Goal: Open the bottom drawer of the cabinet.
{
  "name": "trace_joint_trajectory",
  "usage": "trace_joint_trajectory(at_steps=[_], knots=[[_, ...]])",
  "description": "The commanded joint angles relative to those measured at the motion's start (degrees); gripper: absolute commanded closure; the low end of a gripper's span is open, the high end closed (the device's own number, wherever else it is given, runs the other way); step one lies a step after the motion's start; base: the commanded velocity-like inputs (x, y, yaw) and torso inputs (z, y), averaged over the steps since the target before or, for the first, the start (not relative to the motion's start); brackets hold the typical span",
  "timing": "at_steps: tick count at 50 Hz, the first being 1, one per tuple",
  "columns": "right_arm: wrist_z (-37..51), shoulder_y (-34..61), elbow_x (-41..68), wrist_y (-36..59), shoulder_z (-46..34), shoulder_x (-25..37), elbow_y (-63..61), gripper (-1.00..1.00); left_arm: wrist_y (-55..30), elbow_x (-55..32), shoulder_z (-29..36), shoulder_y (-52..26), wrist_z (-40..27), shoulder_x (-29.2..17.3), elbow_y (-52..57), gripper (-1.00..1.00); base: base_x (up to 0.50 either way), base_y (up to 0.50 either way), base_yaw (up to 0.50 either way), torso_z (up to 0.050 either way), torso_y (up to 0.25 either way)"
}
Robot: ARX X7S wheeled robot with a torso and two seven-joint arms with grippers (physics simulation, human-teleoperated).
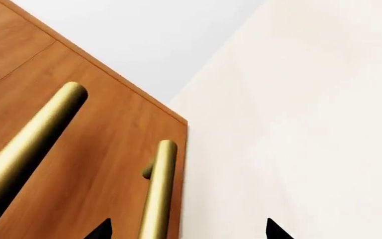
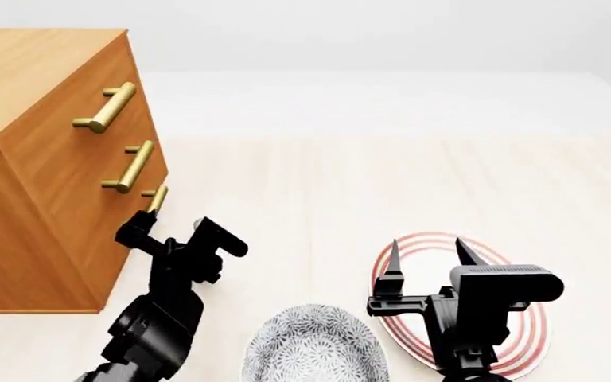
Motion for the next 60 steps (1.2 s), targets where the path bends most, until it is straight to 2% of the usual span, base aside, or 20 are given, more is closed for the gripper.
trace_joint_trajectory(at_steps=[1,51,59,60], knots=[[0.27,-0.07,0.33,-0.31,-0.12,0.18,0.22,-1.0,8.12,0.29,1.57,-7.8,-2.73,3.1,-20.43,-1.0,0.0,0.0,0.0,0.0,0.0],[1.6,-0.37,1.57,-0.97,-0.73,1.11,-0.23,-1.0,-2.79,-11.37,13.0,-10.06,-6.09,0.56,-20.62,-1.0,0.0,0.0,0.0,0.0,0.0],[1.79,-0.43,1.72,-1.15,-0.87,1.24,-0.23,-1.0,-2.23,-12.05,14.09,-10.02,-6.14,0.51,-20.62,-1.0,0.0,0.0,0.0,0.0,0.0],[1.84,-0.4,1.78,-1.05,-0.83,1.3,-0.35,-1.0,-2.1,-11.97,14.37,-9.97,-6.22,0.51,-20.62,1.0,0.0,0.0,0.0,0.0,0.0]])
